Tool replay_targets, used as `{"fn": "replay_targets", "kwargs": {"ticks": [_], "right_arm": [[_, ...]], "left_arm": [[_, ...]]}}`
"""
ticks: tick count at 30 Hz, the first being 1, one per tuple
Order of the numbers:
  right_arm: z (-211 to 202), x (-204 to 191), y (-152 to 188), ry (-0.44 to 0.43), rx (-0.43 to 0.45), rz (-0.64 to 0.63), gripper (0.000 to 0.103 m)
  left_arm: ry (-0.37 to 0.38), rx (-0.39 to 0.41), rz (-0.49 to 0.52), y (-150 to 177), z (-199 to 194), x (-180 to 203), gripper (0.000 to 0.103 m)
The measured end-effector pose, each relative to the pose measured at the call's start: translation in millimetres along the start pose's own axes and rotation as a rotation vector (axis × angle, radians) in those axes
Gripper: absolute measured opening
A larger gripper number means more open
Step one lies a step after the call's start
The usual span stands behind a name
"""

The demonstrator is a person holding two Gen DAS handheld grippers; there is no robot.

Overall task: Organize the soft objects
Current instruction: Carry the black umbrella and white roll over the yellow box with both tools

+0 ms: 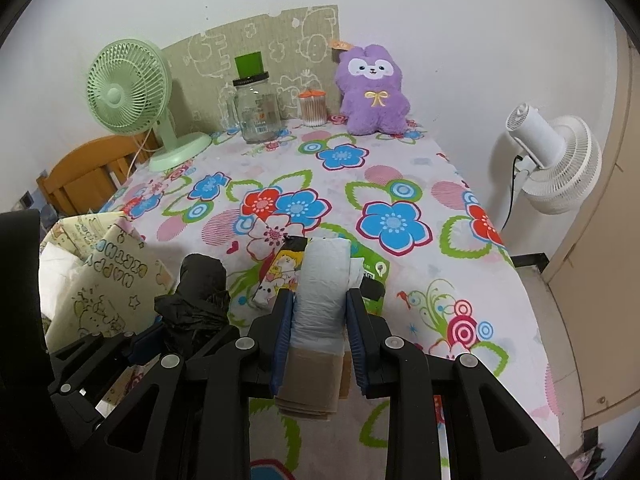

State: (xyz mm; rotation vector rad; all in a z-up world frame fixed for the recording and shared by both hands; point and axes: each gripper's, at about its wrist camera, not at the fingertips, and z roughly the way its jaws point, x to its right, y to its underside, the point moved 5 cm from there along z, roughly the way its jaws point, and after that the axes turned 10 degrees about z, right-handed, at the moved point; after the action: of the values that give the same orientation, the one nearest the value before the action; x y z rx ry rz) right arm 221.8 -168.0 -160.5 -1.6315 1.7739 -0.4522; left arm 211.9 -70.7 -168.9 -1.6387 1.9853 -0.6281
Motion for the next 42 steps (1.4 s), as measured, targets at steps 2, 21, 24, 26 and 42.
{"fn": "replay_targets", "kwargs": {"ticks": [2,21,24,26,42], "right_arm": [[-6,0,1,-0.001,0.006,0.002,0.030],[-61,-3,5,-0.005,0.077,0.013,0.030],[-70,-4,5,-0.005,0.088,0.011,0.030],[-76,-6,6,-0.005,0.096,0.011,0.030],[-116,-19,0,-0.005,0.144,-0.006,0.030]], "left_arm": [[-0.001,0.007,0.003,1,-5,1,0.039],[0.015,0.061,0.028,8,-58,10,0.040],[0.014,0.073,0.026,9,-67,11,0.040],[0.016,0.082,0.028,9,-72,11,0.040],[0.011,0.131,0.060,6,-108,5,0.040]]}}
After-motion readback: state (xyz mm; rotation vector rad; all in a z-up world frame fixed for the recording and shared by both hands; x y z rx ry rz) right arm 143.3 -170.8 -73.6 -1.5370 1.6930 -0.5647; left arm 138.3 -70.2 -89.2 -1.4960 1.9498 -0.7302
